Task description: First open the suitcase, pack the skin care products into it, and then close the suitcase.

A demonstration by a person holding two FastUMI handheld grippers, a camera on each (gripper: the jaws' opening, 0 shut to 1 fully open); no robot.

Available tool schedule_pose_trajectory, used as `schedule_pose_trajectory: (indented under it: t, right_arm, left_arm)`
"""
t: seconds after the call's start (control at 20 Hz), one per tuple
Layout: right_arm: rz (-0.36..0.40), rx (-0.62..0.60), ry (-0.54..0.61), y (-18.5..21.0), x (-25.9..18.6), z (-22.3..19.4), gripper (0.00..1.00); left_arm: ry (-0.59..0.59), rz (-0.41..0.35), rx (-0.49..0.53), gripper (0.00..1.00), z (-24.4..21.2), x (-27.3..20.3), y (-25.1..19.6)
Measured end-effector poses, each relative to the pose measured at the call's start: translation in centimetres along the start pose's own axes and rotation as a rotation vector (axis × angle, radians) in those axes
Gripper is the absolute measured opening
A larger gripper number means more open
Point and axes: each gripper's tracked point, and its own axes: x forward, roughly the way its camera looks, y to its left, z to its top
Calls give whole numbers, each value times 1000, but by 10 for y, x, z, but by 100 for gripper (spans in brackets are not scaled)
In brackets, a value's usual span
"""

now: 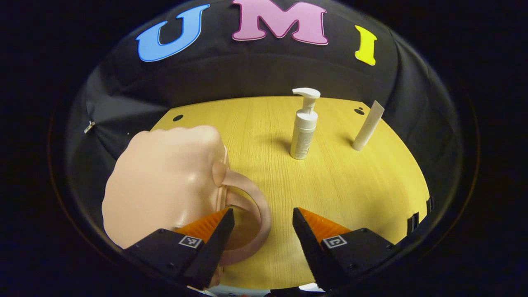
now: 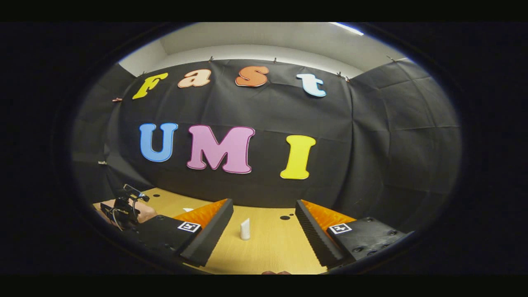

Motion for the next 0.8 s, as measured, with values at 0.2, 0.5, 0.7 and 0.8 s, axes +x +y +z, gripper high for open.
schedule_pose_trajectory:
  t: [0.2,0.5,0.7,0.8]
  right_arm:
    - [31,51,39,-7,23,-19,96]
    - [61,68,79,-18,47,-41,96]
    - [89,90,93,-16,60,-51,97]
    - [103,90,95,-11,66,-54,96]
  left_arm:
    - [107,-17,-11,41,-18,17,-5]
    - [94,-21,2,7,5,8,-10]
    - [66,-21,-27,6,35,-15,-2]
    - [23,-26,-47,6,56,-37,7]
